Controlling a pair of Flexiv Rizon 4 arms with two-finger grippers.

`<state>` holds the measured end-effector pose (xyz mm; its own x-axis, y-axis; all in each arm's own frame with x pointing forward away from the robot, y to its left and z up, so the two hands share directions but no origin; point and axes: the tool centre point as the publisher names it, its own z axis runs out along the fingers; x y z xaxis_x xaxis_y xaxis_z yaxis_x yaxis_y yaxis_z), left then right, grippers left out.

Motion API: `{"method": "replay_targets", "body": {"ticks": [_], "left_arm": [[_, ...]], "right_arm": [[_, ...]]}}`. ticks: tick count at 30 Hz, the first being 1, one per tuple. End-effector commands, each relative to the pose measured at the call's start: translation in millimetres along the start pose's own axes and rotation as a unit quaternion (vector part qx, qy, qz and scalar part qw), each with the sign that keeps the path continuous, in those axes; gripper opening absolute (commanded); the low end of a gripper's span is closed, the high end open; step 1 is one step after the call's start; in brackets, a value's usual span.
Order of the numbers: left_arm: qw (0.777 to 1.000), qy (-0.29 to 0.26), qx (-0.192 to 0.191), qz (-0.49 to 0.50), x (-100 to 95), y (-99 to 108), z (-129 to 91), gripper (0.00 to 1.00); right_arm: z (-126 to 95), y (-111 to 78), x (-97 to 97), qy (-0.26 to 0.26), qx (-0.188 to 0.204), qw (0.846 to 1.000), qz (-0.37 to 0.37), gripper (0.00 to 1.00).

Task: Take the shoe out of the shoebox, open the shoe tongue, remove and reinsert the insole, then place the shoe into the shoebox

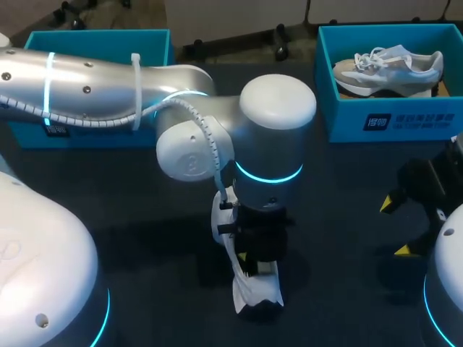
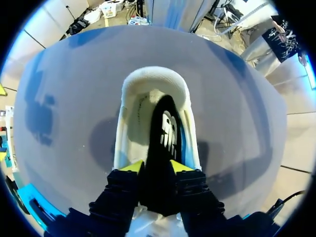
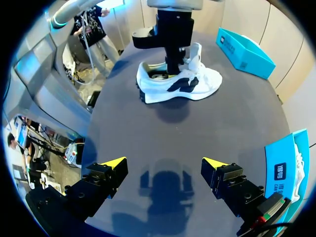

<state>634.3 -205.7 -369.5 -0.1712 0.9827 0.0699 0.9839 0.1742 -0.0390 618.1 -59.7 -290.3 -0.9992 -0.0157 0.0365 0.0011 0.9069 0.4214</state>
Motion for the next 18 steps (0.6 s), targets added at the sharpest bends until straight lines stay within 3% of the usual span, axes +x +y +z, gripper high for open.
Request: {"method": "replay_targets", "body": {"ticks": [1,4,5,6,9,10,18], "left_arm": [[1.0,-0.005,0.004,-0.002,7.6,5.5,-2.6,0.41],[1.0,-0.01,0.005,-0.011,9.4,6.7,-5.1,0.46],[1.0,-0.011,0.005,-0.014,10.1,6.1,-6.1,0.53],[1.0,-0.013,0.006,-0.016,11.1,5.2,-6.8,0.66],[1.0,-0.011,0.01,-0.02,11.3,3.9,-4.1,0.84],[1.0,-0.011,0.011,-0.02,11.1,3.9,-3.4,0.97],[0.999,-0.014,0.019,-0.025,10.1,9.1,-6.7,1.0]], "right_arm": [[0.6,-0.1,1.0,-0.001,0.001,1.0,0.0,1.0],[0.6,-0.1,1.0,-0.001,0.001,1.0,0.0,1.0],[0.6,-0.1,1.0,-0.001,0.001,1.0,0.0,1.0],[0.6,-0.1,1.0,-0.001,0.001,1.0,0.0,1.0],[0.6,-0.1,1.0,-0.001,0.001,1.0,0.0,1.0],[0.6,-0.1,1.0,-0.001,0.001,1.0,0.0,1.0],[0.6,-0.1,1.0,-0.001,0.001,1.0,0.0,1.0]]}}
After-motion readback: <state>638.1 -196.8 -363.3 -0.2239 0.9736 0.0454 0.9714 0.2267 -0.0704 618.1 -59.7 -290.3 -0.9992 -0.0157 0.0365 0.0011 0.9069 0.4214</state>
